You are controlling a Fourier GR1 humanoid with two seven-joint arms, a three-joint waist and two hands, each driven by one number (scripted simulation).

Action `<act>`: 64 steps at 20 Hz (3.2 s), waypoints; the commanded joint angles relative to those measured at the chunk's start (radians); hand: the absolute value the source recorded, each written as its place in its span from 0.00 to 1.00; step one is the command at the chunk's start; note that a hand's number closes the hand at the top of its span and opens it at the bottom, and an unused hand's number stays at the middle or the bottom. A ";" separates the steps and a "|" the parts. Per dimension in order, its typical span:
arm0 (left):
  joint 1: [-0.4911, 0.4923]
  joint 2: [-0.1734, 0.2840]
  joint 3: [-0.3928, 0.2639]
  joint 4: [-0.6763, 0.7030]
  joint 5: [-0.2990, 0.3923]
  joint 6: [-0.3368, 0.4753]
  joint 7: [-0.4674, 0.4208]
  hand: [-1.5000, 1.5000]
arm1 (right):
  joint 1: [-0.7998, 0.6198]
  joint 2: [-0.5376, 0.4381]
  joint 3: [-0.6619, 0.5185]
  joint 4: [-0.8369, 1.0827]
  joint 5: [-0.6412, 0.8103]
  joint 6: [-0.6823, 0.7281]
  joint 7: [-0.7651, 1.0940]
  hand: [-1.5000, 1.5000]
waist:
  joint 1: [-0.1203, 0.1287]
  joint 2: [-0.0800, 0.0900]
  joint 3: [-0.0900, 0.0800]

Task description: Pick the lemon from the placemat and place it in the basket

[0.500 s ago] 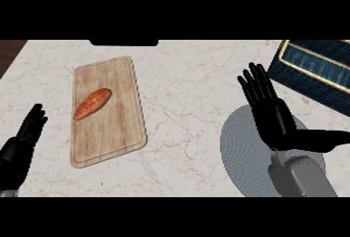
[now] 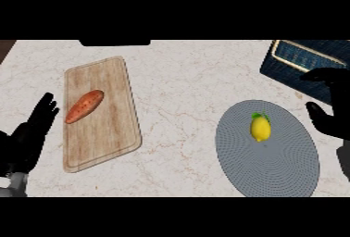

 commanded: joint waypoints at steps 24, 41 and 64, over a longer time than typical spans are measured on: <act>-0.150 -0.039 0.047 0.113 0.009 -0.073 0.126 0.50 | -0.016 -0.537 -0.151 -0.434 0.279 0.015 1.086 0.00 | 0.000 -0.018 -0.006; -0.151 -0.137 0.057 0.164 -0.090 -0.071 0.079 0.50 | 0.403 -0.307 -0.522 -0.472 0.110 0.344 0.757 0.00 | 0.000 -0.013 -0.003; -0.228 -0.148 0.183 0.174 -0.150 -0.203 0.174 0.50 | 0.206 0.153 -0.189 -0.091 0.698 0.046 0.360 0.00 | 0.023 -0.010 -0.003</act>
